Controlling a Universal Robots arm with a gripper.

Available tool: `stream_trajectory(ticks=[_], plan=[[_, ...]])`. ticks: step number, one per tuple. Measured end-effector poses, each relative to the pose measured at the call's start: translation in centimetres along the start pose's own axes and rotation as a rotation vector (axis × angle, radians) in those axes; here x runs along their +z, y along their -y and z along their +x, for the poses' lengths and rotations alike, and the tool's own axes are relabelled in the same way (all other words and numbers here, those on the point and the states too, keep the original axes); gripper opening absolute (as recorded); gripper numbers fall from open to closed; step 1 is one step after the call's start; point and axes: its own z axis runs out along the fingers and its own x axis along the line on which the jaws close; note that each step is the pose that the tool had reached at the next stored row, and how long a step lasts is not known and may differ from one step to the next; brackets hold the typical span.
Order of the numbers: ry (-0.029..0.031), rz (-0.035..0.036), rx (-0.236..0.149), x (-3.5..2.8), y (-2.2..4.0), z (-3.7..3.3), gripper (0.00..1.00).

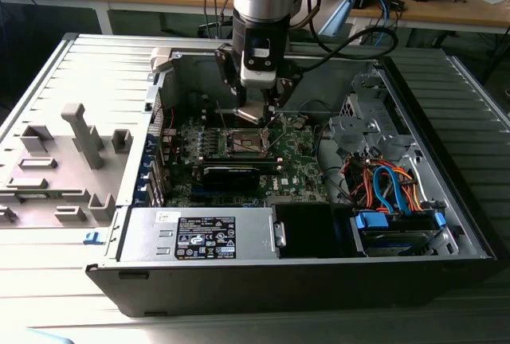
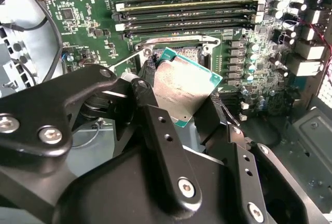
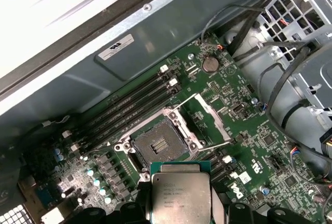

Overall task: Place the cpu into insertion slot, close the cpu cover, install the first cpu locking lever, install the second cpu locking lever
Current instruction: 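Place the cpu into insertion slot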

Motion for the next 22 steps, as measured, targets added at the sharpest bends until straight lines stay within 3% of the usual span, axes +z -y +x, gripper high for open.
stream_trajectory(ticks=[22], plan=[[0.0027,-0.0009,0.105,0.05,0.00,0.00,0.55]])
